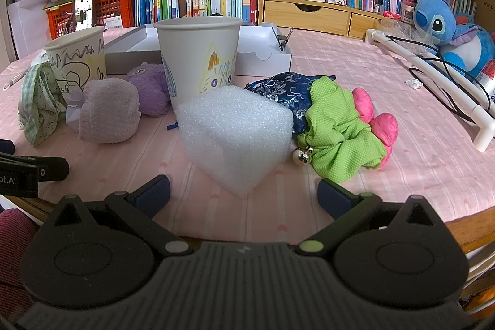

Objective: Organize soft objects

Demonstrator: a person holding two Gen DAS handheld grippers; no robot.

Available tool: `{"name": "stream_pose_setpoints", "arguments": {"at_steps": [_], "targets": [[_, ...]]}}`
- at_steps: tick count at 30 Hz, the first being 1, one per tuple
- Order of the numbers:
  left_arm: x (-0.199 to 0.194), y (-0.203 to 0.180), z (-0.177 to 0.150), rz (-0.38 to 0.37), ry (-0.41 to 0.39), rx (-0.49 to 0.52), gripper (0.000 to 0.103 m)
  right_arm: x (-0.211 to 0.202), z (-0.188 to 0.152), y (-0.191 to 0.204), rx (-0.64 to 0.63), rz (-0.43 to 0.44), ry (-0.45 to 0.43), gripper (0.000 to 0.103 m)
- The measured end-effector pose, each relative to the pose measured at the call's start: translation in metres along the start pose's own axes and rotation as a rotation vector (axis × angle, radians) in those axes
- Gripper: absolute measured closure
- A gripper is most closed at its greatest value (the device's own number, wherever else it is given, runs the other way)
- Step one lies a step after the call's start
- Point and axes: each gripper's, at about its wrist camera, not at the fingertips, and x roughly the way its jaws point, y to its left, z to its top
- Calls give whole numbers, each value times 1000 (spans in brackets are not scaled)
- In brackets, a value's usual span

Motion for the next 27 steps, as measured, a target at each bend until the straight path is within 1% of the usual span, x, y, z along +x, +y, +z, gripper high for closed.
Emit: {"name": "stream_pose_setpoints", "arguments": {"at_steps": [6, 10, 13, 17, 23, 27], "targets": [[0, 0, 0, -2, 1, 0, 0, 3, 0, -3, -1, 1, -3, 0], [-1, -2, 1, -8, 2, 7, 0, -3, -1, -2, -5, 10, -10, 0], [0, 3, 1, -12, 0, 10, 0, -1, -2, -1, -4, 9, -17, 0], [-2, 4, -4, -22, -21, 21, 0, 2, -4, -4, -6, 12, -33, 0], [-1, 12, -6, -33, -56, 29, 0, 2, -4, -4, -14, 23, -36, 0], [-2, 12, -6, -29, -55, 23, 0, 0, -6, -4, -13, 25, -59, 0]]}}
